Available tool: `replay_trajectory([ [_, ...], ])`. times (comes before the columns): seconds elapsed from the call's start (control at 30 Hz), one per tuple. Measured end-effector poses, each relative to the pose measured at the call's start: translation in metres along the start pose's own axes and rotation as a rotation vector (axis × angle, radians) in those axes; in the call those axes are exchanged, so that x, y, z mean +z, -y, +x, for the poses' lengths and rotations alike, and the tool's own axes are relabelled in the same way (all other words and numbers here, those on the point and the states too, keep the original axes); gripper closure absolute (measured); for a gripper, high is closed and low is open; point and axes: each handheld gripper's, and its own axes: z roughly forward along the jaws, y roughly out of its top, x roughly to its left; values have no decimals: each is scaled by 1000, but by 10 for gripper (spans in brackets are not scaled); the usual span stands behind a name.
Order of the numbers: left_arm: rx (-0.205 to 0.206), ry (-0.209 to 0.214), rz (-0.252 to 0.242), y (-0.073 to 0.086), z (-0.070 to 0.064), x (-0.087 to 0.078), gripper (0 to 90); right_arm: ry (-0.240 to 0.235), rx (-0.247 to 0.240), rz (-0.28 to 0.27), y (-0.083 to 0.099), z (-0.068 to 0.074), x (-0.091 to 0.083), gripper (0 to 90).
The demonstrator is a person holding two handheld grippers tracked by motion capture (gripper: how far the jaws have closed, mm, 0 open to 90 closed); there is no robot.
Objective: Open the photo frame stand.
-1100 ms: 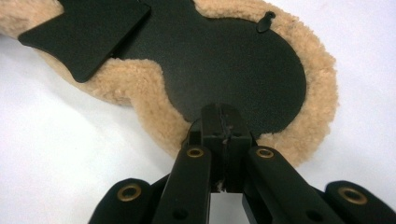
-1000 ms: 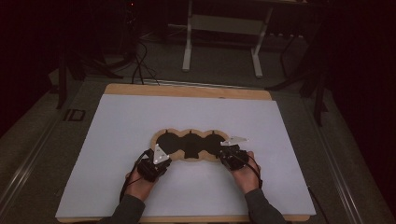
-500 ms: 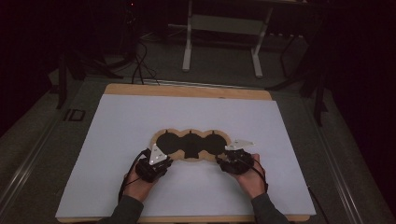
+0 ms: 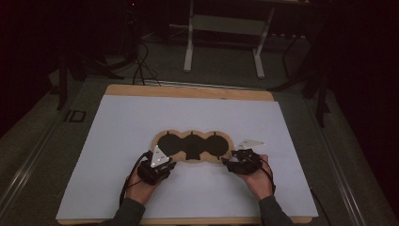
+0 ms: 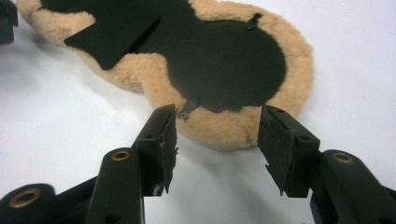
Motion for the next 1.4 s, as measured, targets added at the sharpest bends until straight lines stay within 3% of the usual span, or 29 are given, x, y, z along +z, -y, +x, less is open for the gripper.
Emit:
replay_trajectory([
  [0.27, -9, 12, -28, -2, -3, -5, 695, 14, 60, -16, 6, -12, -13, 450],
  [0.4, -11, 21, -31, -5, -4, -5, 660, 28, 57, 3, 12, -17, -18, 443],
  [0.67, -53, 46, -35, -7, -7, 1, 637, 21, 116, -11, 24, -28, -17, 455],
  [0.83, -43, 60, -14, -8, -13, 9, 642, 28, 91, -60, 26, -24, -16, 425],
  [1.13, -43, 97, 20, -10, -16, 23, 674, 67, 89, -86, 34, -27, -14, 417],
  [1.4, -53, 60, 42, -10, -17, 36, 791, 90, 95, -99, 36, -27, -15, 404],
])
